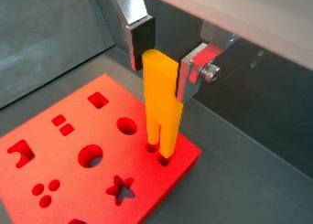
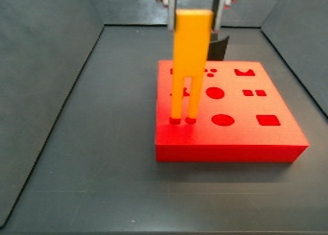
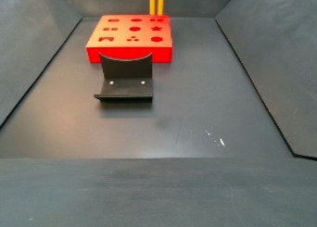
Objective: Insert the square-circle object.
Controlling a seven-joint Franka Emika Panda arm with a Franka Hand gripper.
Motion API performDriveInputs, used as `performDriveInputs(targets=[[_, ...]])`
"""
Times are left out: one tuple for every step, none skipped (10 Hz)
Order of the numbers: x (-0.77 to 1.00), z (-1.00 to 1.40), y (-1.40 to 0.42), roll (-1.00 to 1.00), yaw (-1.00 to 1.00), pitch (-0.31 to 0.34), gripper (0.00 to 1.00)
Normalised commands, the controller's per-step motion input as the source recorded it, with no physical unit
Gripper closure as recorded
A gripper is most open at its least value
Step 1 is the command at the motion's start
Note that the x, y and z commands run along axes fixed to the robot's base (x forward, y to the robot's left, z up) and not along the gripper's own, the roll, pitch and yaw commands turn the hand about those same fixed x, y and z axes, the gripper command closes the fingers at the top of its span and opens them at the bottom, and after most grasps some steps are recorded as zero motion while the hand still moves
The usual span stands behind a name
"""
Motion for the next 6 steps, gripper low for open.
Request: performDriveInputs(targets=[[0.37,-0.16,0.0,0.12,0.07,0.073,1.0],[0.11,-0.16,0.08,0.13,0.07,0.041,1.0],[0.0,-0.21,0.04,0.09,0.01,0.009,1.0],[-0.1,-0.25,0.0,0.09,0.0,0.0,1.0],[-0.09,-0.13,-0.17,0.09,0.0,0.0,1.0],[-0.03,-0.07,-0.25,0.07,0.0,0.0,1.0]])
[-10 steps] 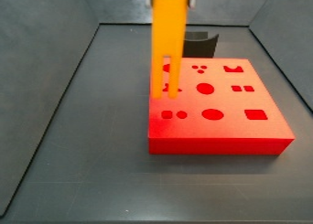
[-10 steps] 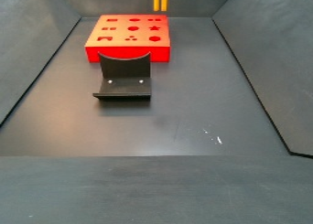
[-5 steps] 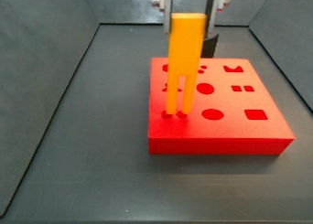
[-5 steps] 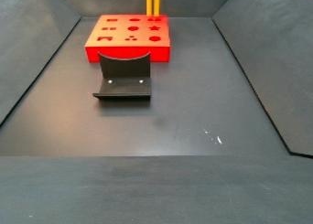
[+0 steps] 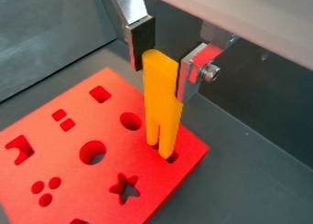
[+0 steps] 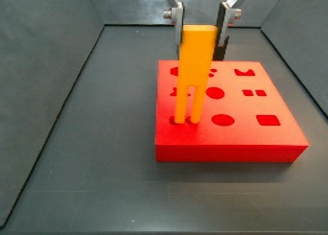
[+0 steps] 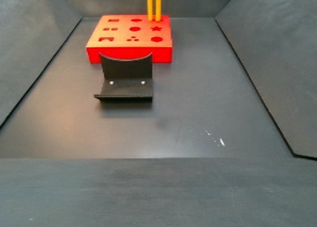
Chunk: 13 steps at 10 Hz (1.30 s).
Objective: Insert the square-circle object.
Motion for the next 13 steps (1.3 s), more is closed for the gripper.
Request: performDriveInputs(targets=[[-0.2,-0.09,-0.05,0.06,0.0,0.0,1.0],[-0.13,-0.11,0.0,0.01,0.0,0.0,1.0],[0.0,-0.07,0.01,0.02,0.0,0.0,1.0],[0.0,0.0,0.2,0.0,0.0,0.0,1.0],[0.0,-0.01,0.03,0.0,0.0,0.0,1.0],[0.29,-0.08,0.0,0.02,0.02,0.0,1.0],[0.25,-0.1,0.0,0.01,0.01,0.0,1.0],[0.18,0.0,0.08,0.0,0.0,0.0,1.0],[0.0,-0.07,0.01,0.03,0.0,0.011,1.0],[0.0,-0.05,0.0,0.0,0.0,0.0,1.0],[-0.1,0.0,0.01,0.0,-0.03,0.0,1.0],[-0.12,0.0,0.0,-0.05,0.0,-0.026,1.0],[-0.14,0.0,0.0,-0.09,0.0,-0.046,1.0]])
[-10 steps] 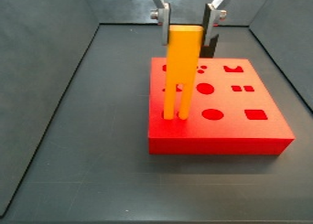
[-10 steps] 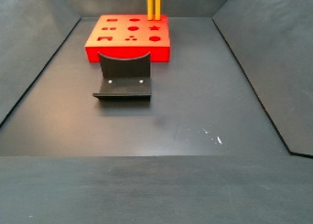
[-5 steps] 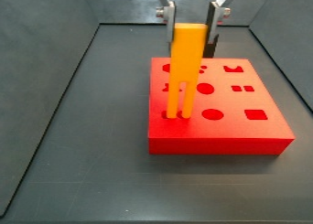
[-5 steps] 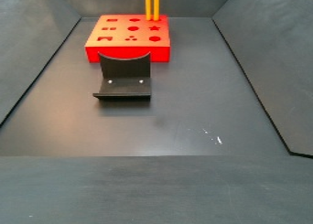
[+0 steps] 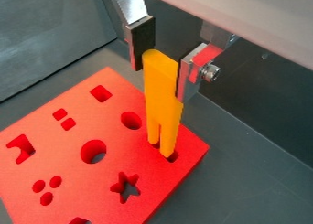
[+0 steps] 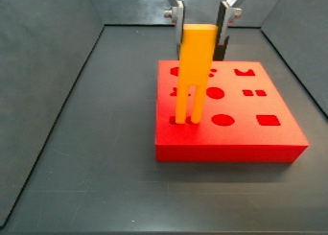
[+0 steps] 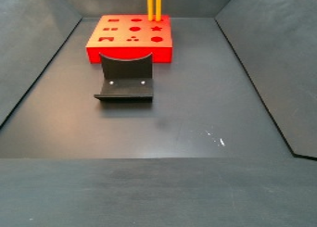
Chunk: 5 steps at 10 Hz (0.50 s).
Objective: Insert the square-circle object.
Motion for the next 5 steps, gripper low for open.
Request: performDriveInputs(targets=[[-0.14,0.0,0.02,-0.1,0.0,-0.049,1.0],[-0.1,0.0,0.0,-0.07,0.0,-0.046,1.0],[-0.04,-0.04,0.0,0.0,0.0,-0.037,1.0],[0.0,-0.09,0.0,0.0,0.0,-0.03,1.0],[-0.11,-0.09,0.01,-0.02,0.0,-0.037,1.0]])
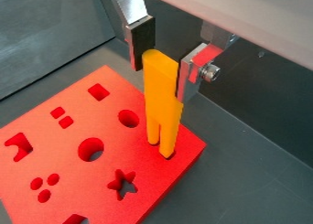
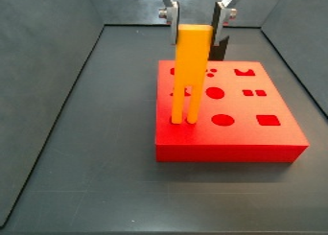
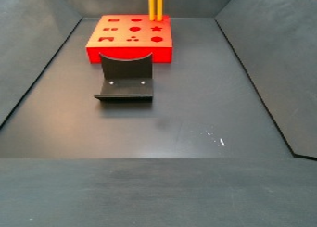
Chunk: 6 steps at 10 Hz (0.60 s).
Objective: Insert the square-circle object.
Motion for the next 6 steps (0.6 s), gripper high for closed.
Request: performDriveInputs(targets=[[-0.23,-0.04,0.05,-0.07,0.0,-0.049,1.0],[-0.21,-0.01,0.0,-0.07,0.0,-0.051,1.0],[0.05,0.0,-0.01,0.0,0.0,0.0,1.0],[0.1,-0.42,-0.14,0.06,0.0,-0.019,1.0],[0.05,-0.66,-0.22,0.13,0.0,-0.041,1.0],[0.15,-0.67,-0.27,0.1,0.01,-0.043,1.0]])
